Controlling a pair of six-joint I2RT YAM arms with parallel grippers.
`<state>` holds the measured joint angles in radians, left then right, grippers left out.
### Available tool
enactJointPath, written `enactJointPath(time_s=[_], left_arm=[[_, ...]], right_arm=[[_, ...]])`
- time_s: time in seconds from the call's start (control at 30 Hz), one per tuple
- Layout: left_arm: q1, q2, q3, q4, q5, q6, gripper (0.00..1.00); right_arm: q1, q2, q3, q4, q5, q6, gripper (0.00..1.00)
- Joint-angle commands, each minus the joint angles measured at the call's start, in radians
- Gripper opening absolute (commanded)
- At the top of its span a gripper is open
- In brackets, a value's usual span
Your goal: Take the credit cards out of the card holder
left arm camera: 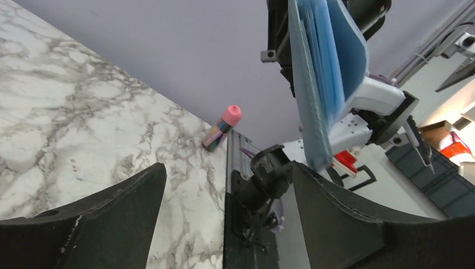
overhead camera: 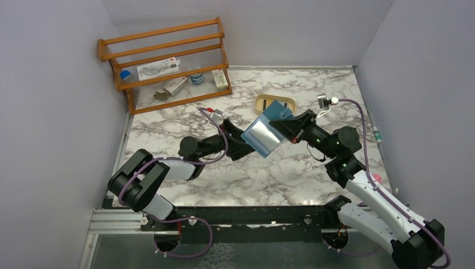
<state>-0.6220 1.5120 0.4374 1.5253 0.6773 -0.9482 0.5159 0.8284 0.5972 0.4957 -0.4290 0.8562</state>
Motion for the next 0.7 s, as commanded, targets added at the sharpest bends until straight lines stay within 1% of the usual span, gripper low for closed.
enactJointPath(time_s=[0.0,0.17,0.33,0.5,0.6,0.67], left_arm=[[-0.011,-0.041,-0.046,0.267,0.121,-0.054,0.86],[-0.041,-0.035,-0.052,0.267,0.133,-0.047,0.88],[-0.042,-0.022,-0.045,0.267,0.043,-0.018,0.87],[-0.042,-0.009,-0.016,0.268,-0.007,-0.003,0.79],[-0.042,-0.014,0.007,0.268,-0.013,-0.001,0.70],[-0.042,-0.016,0.020,0.269,-0.015,-0.003,0.67]], right_arm=[[0.001,-0.034,-0.002,0.033,0.063,-0.006,0.01],[0.000,-0.031,0.000,0.048,0.081,-0.006,0.01],[0.001,-0.016,0.004,0.066,0.055,0.005,0.01],[0.000,-0.018,0.006,0.062,0.042,0.000,0.01],[0.001,-0.016,0.005,0.059,0.031,0.000,0.01],[0.000,-0.016,0.003,0.061,0.027,0.003,0.01]])
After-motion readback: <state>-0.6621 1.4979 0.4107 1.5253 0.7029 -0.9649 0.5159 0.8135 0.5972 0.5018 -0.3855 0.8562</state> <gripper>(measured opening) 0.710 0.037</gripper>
